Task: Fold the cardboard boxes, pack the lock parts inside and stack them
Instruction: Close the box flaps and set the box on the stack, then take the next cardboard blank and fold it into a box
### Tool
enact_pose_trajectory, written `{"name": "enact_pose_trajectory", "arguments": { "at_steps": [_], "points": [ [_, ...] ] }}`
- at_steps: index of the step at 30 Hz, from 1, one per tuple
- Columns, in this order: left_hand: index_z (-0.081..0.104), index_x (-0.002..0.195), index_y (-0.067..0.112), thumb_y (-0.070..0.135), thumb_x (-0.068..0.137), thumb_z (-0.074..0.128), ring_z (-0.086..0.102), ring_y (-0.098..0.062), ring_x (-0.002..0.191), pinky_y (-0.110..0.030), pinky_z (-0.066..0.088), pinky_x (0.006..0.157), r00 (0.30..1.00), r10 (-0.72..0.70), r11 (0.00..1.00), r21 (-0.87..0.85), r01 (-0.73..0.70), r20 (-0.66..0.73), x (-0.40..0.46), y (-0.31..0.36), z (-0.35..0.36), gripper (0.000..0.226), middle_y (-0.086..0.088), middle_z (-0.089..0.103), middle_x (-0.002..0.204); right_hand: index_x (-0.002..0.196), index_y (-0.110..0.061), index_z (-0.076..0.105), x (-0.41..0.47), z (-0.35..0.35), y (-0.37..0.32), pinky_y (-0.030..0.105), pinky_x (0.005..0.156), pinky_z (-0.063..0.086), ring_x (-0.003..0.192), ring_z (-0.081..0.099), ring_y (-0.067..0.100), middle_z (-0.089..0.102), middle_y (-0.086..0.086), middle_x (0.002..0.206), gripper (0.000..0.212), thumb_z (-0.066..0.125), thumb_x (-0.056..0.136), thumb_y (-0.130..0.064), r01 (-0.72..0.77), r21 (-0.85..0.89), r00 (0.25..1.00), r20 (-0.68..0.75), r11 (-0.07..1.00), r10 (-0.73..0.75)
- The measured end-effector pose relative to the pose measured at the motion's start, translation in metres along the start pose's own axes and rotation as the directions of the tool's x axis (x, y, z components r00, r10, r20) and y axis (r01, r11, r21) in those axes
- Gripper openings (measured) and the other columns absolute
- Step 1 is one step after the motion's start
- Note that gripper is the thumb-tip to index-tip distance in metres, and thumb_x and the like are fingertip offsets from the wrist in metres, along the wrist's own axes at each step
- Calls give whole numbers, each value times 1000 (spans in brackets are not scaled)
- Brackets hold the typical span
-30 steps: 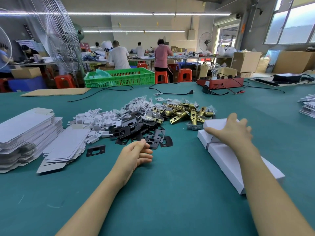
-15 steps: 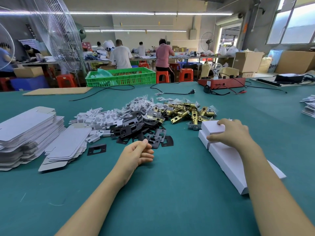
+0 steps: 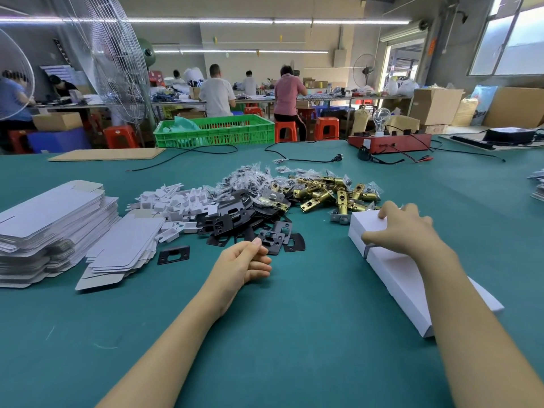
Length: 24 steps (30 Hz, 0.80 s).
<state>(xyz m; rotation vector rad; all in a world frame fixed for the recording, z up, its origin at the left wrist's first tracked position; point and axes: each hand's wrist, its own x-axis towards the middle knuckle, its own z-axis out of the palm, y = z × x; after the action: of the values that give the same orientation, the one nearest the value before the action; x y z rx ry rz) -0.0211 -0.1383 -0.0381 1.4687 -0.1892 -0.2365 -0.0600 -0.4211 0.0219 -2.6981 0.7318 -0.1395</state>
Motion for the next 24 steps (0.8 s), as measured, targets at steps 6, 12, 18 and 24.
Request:
{"name": "enact_pose_trajectory", "arguments": {
  "at_steps": [6, 12, 18, 24],
  "points": [
    [64, 89, 1, 27, 101, 51, 66, -15, 64, -22, 55, 62, 1000, -4, 1000, -4, 4, 1, 1, 0, 0, 32, -7, 69, 74, 122, -21, 45, 1, 1, -9, 54, 103, 35, 129, 26, 46, 32, 16, 135, 57, 69, 78, -49, -44, -56, 998, -42, 997, 42],
    [64, 92, 4, 22, 101, 51, 68, -16, 64, -24, 56, 62, 999, -5, 998, -69, 2, -54, 2, 1, -2, 24, -9, 67, 76, 100, -3, 62, -18, 37, -64, 32, 74, 33, 98, 48, 32, 55, 17, 104, 25, 63, 88, -25, 365, 213, 864, -440, 906, -245],
    [61, 103, 14, 18, 100, 52, 66, -16, 82, -29, 55, 71, 933, 113, 980, 193, -48, -341, 7, 11, -20, 10, -5, 67, 95, 82, -4, 61, -39, 98, -80, 37, 65, 40, 76, 51, 25, 53, 8, 79, 17, 53, 91, -16, 527, 198, 839, -276, 827, -469],
    [47, 137, 7, 14, 97, 48, 38, -36, 132, -49, 32, 104, 646, 522, 503, 813, 294, -557, 2, 14, -93, 41, -19, 36, 149, 83, -7, 64, -33, 99, -74, 32, 64, 40, 75, 54, 21, 61, 6, 80, 18, 53, 91, -17, 490, 261, 867, -248, 832, -432]
  ]
}}
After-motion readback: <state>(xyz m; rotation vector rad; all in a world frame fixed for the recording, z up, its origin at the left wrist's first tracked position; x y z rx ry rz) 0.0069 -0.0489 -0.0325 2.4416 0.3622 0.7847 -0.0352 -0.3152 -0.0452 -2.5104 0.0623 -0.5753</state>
